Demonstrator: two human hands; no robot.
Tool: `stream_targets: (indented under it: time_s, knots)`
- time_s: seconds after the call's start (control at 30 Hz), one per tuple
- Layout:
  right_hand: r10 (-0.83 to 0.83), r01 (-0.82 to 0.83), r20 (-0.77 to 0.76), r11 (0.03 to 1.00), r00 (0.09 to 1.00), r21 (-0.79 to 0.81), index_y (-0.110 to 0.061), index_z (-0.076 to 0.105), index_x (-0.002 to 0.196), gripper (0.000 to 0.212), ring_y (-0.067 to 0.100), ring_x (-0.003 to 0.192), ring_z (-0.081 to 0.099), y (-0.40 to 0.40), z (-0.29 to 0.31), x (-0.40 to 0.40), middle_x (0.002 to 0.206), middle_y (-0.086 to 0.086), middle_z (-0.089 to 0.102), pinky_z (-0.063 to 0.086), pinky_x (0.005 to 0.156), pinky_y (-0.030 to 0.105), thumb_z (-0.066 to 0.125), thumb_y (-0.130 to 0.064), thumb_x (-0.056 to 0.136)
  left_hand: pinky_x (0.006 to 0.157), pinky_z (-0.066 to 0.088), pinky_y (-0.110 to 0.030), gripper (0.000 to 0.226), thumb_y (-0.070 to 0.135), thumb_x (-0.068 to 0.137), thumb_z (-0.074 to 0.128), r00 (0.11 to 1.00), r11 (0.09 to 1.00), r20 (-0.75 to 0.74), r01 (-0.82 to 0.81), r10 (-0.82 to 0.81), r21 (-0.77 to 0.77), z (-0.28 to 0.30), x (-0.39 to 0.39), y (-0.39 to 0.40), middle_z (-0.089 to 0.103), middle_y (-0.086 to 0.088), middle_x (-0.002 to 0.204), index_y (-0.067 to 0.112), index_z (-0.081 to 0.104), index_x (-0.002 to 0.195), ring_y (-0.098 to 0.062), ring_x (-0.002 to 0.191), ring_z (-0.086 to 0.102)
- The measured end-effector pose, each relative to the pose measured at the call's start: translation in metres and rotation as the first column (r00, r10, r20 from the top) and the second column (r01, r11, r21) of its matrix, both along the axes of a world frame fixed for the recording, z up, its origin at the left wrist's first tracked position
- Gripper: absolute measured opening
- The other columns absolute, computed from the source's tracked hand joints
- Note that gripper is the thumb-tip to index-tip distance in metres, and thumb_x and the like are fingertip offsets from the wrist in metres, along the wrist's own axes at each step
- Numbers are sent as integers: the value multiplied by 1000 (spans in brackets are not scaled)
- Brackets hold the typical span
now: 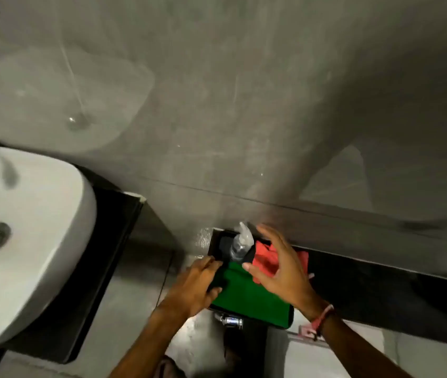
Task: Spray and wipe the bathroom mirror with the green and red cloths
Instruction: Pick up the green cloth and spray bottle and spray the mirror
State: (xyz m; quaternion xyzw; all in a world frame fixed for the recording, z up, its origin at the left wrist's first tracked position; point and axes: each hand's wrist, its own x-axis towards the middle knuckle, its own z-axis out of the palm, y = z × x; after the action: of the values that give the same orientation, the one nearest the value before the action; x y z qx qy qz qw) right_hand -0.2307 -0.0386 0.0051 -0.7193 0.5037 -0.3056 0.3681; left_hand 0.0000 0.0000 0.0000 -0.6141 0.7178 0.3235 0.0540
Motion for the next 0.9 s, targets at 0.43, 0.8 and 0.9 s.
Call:
stream_targets:
  time_s: [0.43, 0.8, 0.9]
  knots:
    - [142, -134, 102, 987, 985, -88, -15, 67, 122, 40, 16, 104, 68, -57, -66, 58, 113, 3, 63, 58, 91, 41, 64, -46, 98, 110, 32, -50, 57, 40, 86, 69, 965, 991, 240, -124, 107, 55, -76, -62, -25, 56, -5, 141, 22, 50, 136, -29, 133, 48]
    - [111, -17, 210, 915, 972, -404, -3, 71, 114, 68, 23, 90, 68, -71, 91, 98, 103, 8, 67, 55, 79, 30, 43, -63, 101, 74, 59, -41, 28, 9, 64, 90, 596, 831, -635, -540, 491, 135, 59, 16, -21, 76, -18, 82, 7, 75, 87, -13, 72, 68]
    - [128, 59, 345, 873, 930, -484, -13, 70, 108, 61, 17, 72, 68, -72, 174, 117, 93, 0, 66, 52, 67, 29, 36, -63, 103, 68, 56, -25, 34, 2, 59, 91, 477, 755, -773, -656, 418, 3, 147, 63, -25, 75, -9, 75, 8, 74, 87, -9, 72, 66]
